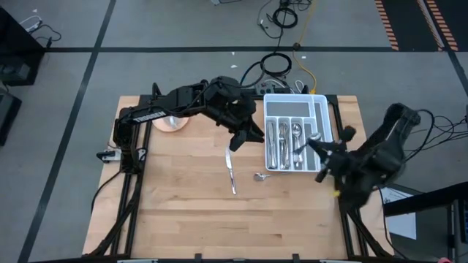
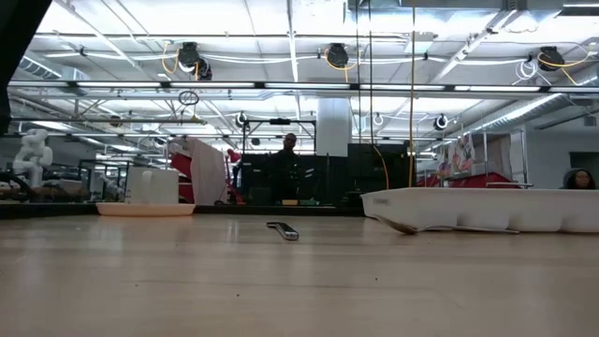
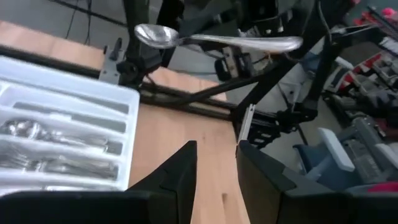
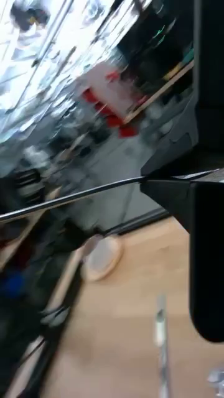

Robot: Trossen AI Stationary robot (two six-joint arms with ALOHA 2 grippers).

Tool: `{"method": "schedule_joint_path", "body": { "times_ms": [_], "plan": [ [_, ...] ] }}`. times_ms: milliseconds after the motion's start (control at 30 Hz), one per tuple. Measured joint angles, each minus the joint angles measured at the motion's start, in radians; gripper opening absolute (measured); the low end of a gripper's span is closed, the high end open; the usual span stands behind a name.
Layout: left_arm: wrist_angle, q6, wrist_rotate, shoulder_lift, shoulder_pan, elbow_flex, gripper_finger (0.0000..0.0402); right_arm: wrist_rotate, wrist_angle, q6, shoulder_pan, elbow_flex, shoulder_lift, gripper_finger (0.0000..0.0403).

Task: Sort silverware
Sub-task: Put the silver spoon into the white cutlery tray

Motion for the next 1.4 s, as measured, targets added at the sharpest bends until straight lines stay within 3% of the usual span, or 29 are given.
{"method": "schedule_joint_path", "body": {
  "times_ms": [100,200,333,467,533,667,967,1133,1233,1400],
  "plan": [
    [0.015,0.000,0.029,0.013,0.001,0.000,0.0116,0.057,0.118,-0.005,0.098,-0.049,-0.061,0.0000],
    [0.023,0.004,0.034,0.021,0.001,0.000,0.0116,0.139,0.170,0.197,0.195,-0.126,-0.109,0.0000],
    [0.030,0.004,0.055,0.031,0.001,0.000,0.0116,0.138,0.140,0.469,0.317,-0.255,-0.150,0.0000],
    [0.084,-0.033,0.081,0.045,0.001,0.000,0.0116,0.140,0.132,0.614,0.313,-0.350,-0.181,0.0000],
    [0.158,-0.081,0.117,0.060,0.000,0.001,0.0116,0.140,0.153,0.477,0.268,-0.357,-0.169,0.0000],
    [0.323,-0.243,0.226,0.105,-0.002,0.000,0.0116,0.138,0.216,-0.039,0.183,-0.294,-0.141,0.0000],
    [0.650,-0.815,0.318,0.255,-0.003,0.000,0.0116,0.128,0.271,-0.743,0.108,-0.062,-0.130,0.0000],
    [0.978,-1.150,0.350,0.334,-0.019,0.000,0.0116,0.058,0.334,-0.929,0.108,-0.021,-0.130,0.0000],
    [1.186,-1.286,0.346,0.368,-0.023,0.000,0.0116,0.051,0.346,-0.949,0.108,-0.021,-0.129,0.0000],
    [1.256,-1.357,0.333,0.389,-0.019,0.000,0.0116,0.033,0.346,-0.937,0.108,-0.021,-0.129,0.0000]
  ]
}}
